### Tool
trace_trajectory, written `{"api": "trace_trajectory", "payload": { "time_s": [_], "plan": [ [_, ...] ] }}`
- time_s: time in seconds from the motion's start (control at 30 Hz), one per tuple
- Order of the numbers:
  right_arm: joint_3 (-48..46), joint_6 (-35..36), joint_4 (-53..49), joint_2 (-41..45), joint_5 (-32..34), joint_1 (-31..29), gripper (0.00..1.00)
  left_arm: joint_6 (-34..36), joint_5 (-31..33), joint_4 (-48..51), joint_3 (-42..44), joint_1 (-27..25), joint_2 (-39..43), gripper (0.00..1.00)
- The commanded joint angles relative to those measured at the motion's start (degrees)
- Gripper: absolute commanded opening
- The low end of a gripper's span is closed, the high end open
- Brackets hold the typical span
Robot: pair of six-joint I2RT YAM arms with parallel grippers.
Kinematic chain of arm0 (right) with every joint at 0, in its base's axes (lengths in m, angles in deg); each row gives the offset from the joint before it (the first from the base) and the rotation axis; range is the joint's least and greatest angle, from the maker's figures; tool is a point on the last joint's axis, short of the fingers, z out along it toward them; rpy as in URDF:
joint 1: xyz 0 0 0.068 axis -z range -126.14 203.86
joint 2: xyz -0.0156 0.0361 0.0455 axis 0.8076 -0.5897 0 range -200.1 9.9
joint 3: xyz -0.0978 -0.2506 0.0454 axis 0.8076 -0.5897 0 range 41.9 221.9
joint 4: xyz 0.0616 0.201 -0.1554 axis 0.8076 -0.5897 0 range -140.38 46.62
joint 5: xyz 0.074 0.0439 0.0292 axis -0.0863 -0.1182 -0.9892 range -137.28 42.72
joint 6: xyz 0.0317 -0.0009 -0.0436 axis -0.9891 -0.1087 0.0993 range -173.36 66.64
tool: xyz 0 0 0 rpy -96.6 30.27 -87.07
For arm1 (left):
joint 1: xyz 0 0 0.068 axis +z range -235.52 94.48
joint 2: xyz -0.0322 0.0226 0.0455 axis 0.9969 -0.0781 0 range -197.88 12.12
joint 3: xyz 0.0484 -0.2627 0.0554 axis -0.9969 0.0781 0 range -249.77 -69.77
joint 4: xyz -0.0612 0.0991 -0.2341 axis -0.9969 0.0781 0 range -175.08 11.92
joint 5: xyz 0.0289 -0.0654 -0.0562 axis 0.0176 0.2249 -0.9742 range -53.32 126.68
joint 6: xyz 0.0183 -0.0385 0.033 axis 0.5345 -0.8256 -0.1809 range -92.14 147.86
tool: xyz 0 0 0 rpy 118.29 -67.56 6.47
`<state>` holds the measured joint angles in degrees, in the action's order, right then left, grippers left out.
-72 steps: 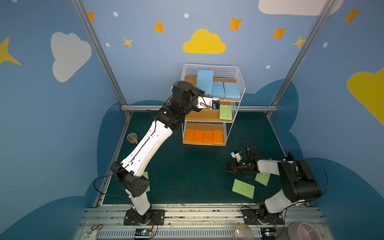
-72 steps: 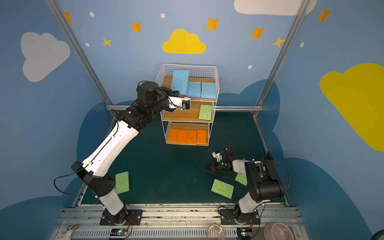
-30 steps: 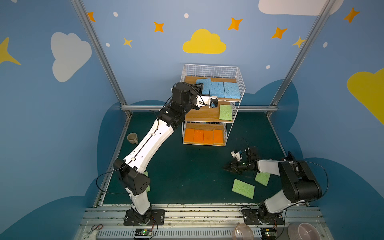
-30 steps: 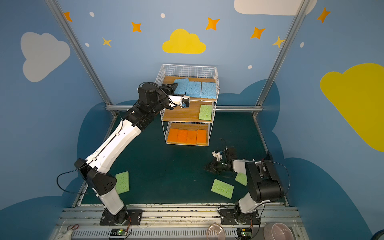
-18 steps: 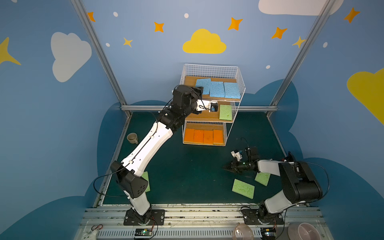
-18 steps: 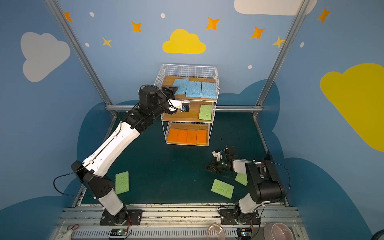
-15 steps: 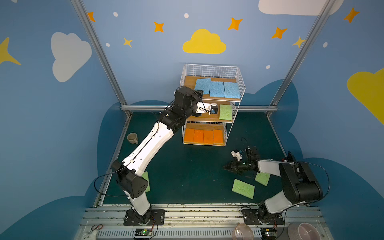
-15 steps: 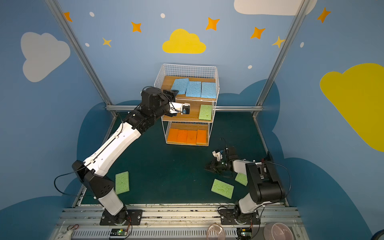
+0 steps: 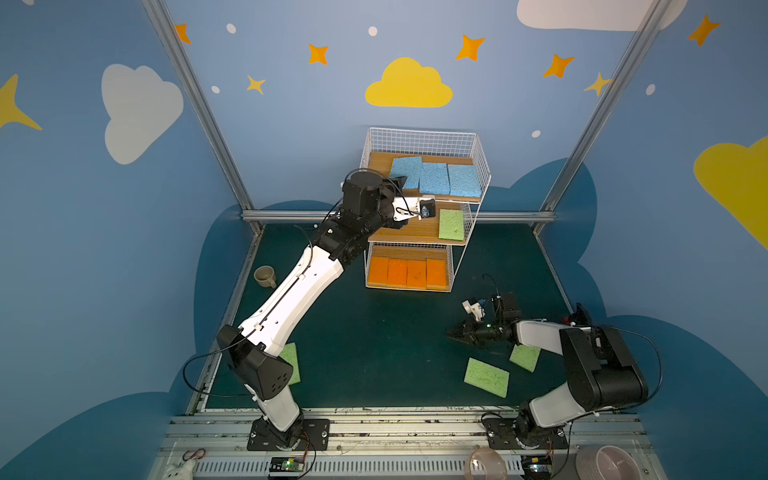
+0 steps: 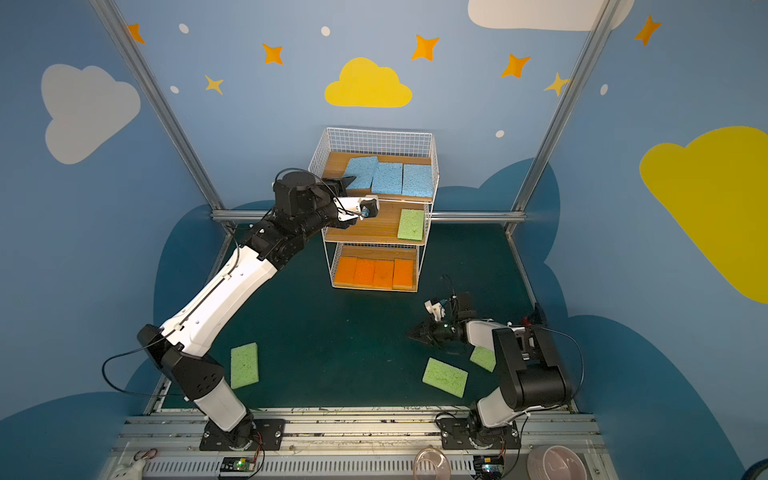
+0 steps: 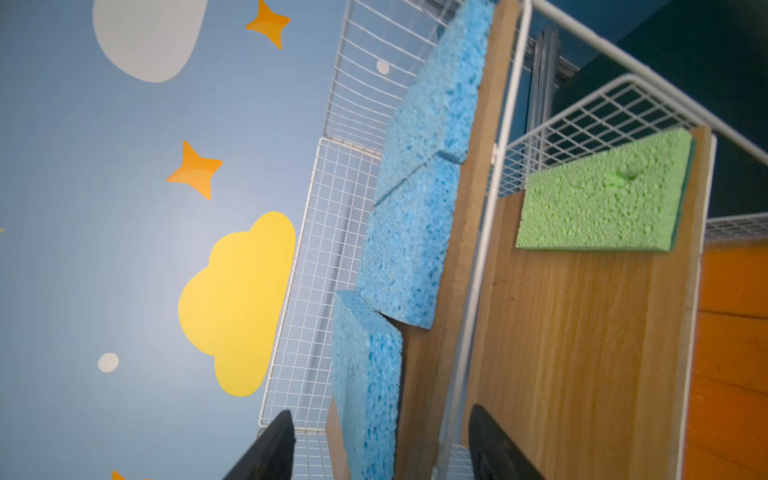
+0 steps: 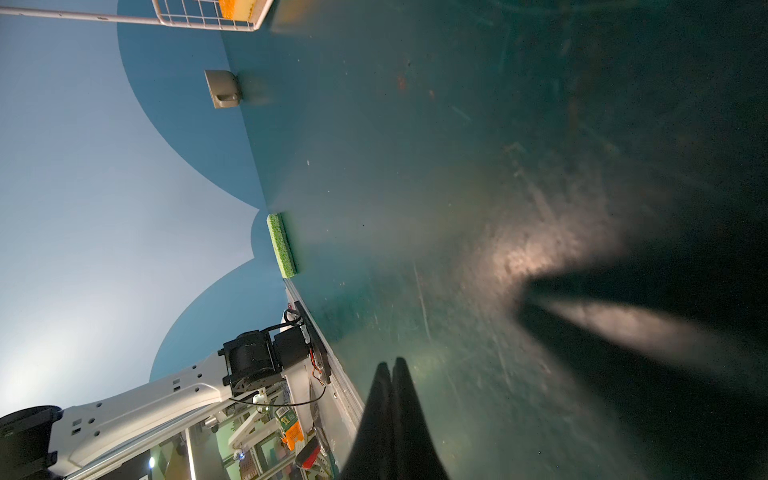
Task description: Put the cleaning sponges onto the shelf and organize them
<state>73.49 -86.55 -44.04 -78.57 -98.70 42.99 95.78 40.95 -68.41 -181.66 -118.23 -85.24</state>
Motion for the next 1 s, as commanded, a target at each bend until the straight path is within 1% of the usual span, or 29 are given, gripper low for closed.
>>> {"api": "trace_trajectory", "payload": {
  "time_s": [0.0,0.1,0.17,0.27,0.4,0.97],
  "plan": [
    [0.0,0.3,-0.2,1.0,0.3,-0.2,0.00,-4.8,-2.4,-2.2,-2.7,0.7,1.1,0.60],
    [-0.1,0.3,-0.2,1.0,0.2,-0.2,0.00,-6.3,-2.9,-3.1,-3.3,1.2,0.5,0.53],
    [-0.1,0.3,0.0,1.1,0.2,-0.2,0.00,-7.5,-3.3,-3.7,-3.9,1.6,-0.1,0.52],
    [-0.3,0.3,0.0,1.3,0.2,-0.2,0.00,-9.4,-5.1,-0.9,-6.2,2.3,-1.4,0.52],
    [-0.5,0.4,-0.1,1.6,0.4,-0.1,0.00,-9.6,-6.6,0.2,-6.2,2.5,-2.1,0.54],
    [-0.5,0.2,0.5,1.1,0.2,-0.1,0.00,-11.3,-9.9,4.1,-7.0,4.2,-3.7,0.52]
  ]
}}
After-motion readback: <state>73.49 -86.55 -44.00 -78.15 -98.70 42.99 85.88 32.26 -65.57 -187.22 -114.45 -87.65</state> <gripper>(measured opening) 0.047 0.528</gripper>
